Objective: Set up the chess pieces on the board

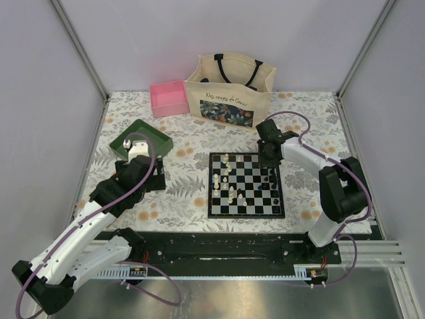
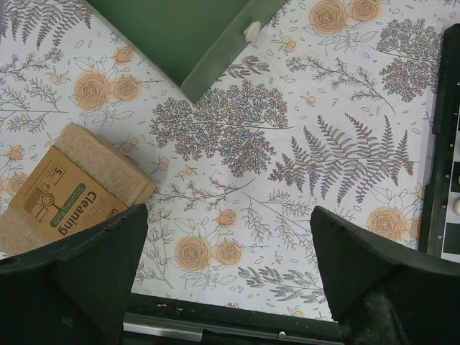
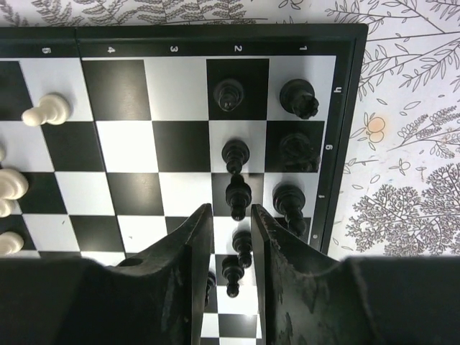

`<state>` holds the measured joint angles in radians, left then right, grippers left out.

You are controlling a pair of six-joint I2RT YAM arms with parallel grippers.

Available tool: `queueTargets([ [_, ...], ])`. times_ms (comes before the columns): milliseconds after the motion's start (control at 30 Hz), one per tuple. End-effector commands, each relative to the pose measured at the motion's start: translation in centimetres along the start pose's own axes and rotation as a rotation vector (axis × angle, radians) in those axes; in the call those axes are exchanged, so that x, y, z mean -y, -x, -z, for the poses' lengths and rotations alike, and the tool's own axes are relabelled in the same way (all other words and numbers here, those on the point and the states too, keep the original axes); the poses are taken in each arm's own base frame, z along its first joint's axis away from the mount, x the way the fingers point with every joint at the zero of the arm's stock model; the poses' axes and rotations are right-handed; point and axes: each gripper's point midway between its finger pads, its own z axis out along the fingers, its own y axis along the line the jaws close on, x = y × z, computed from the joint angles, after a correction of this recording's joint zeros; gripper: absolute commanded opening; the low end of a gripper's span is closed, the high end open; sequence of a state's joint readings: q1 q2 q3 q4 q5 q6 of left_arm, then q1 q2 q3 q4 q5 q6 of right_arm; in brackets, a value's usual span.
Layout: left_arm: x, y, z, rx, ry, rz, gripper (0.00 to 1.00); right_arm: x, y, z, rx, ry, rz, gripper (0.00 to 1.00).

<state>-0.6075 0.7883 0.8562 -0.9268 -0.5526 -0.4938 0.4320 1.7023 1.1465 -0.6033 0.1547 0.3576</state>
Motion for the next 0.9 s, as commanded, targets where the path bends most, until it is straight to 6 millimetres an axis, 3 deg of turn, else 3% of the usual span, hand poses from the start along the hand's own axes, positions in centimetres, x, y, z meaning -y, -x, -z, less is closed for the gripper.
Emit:
queueTargets([
  [0,0.4,1.4,0.5,0.04,-0.028,0.024,0.99,-1.1,1.9,3.3,0.078,0.066,0.004,0.37],
  [533,0.5,1.4,0.5,0.041,-0.033,0.026,0.99,-0.3,-2.7,2.7,-0.009,0.067,0.006,0.36],
  [867,0.5,1.5,0.5,0.041,-0.032,0.027,0.99,-0.2,-2.8,2.1,-0.015,0.039,0.01,0.35],
])
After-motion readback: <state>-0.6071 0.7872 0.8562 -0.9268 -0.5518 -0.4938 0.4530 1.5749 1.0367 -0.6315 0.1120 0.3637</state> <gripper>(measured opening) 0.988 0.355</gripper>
